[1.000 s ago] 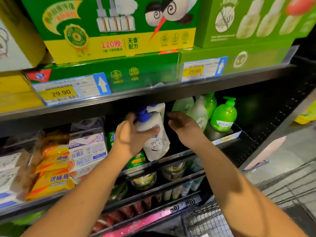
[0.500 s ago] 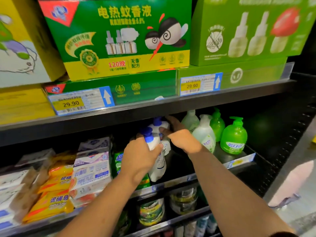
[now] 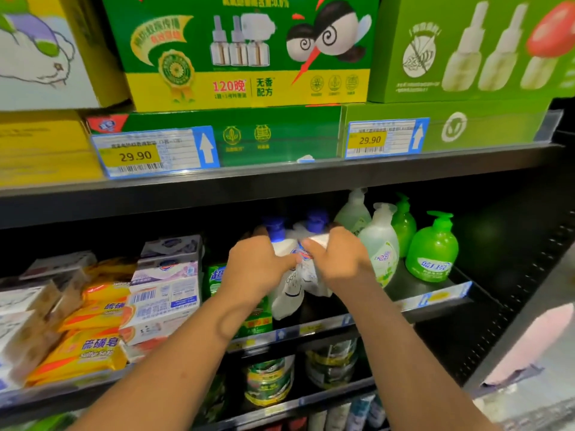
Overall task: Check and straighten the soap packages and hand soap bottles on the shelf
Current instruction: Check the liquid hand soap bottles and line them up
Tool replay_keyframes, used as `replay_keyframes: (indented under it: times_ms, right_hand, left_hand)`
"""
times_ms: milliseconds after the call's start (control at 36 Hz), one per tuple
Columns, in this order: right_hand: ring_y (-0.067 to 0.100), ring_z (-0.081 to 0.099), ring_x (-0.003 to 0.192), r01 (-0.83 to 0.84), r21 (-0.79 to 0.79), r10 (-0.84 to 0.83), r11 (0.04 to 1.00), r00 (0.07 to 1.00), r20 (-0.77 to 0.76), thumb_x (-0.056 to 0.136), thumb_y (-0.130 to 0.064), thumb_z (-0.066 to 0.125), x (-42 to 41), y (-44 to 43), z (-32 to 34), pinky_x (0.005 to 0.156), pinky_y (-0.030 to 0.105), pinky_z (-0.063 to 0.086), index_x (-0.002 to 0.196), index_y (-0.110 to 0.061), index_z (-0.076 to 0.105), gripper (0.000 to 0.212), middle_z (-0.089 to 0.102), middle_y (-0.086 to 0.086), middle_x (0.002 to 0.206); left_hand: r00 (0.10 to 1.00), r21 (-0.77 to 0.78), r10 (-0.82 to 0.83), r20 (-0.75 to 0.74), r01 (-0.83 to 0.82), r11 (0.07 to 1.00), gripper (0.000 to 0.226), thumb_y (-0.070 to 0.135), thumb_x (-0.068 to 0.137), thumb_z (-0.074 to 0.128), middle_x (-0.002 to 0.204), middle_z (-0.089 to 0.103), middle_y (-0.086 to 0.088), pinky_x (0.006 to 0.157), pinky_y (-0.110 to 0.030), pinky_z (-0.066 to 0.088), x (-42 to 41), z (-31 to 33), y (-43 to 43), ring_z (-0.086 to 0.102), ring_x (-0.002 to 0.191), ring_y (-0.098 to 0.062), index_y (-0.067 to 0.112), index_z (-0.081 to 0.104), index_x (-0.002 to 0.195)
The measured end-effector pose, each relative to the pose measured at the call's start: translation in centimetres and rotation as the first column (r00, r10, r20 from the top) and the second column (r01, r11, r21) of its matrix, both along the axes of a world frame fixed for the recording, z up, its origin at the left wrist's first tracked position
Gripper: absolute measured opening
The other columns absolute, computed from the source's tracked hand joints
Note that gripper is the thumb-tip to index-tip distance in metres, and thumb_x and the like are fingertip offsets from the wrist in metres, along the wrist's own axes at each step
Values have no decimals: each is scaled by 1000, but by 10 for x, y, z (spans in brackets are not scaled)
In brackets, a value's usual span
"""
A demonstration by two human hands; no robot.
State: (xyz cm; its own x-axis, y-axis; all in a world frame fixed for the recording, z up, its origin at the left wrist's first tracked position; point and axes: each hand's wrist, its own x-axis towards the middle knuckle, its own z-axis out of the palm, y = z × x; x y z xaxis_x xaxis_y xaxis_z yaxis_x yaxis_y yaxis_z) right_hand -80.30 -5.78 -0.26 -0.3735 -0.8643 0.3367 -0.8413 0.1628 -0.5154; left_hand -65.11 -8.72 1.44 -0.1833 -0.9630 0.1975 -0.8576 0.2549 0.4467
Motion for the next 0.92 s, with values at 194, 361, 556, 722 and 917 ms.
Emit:
replay_keyframes:
  times_ms: [194,361,556,722,917]
  right_hand:
    - [35,58,103,37,-102,-44,994,997,-64,92,-51,62,-16,48,-10,74,35,30,121,-11,57,50,69,14,108]
    - [29,61,103,-66,-155,74,986,996,48,90,-51,63,-18,62,-11,74,29,36,136,-12,55,61,70,8,113]
    - [16,48,74,-50,-233,83,971,988,134,89,-46,67,-22,66,-6,63,25,27,134,-16,59,54,54,-14,71]
    - [5,55,77,-24,-270,92,963,966,242,86,-44,71,-22,68,8,65,13,37,128,-17,62,51,57,-22,83]
    - [-1,68,83,-46,-272,192,961,821,537,85,-43,73,-17,75,22,69,11,49,112,-22,68,34,74,-13,89]
  left_hand:
    - [994,76,-102,47,98,992,71,46,76,80,134,55,-10,91,-32,43,-20,8,-27,54,121,-29,10,48,129]
    - [976,170,-191,-108,207,963,74,38,73,85,136,55,-9,91,-28,43,-26,18,-52,54,120,-26,12,51,132]
    - [978,97,-207,-22,209,973,93,42,74,83,153,41,-6,96,-22,33,-23,19,-61,41,137,-23,14,36,150]
    - [972,-136,-200,-128,182,974,45,27,81,76,122,58,-6,86,-25,41,4,15,-32,56,107,-22,18,59,122]
    - [855,40,-496,-153,506,861,62,53,89,64,132,59,10,101,-15,37,25,0,20,53,120,-4,24,48,142]
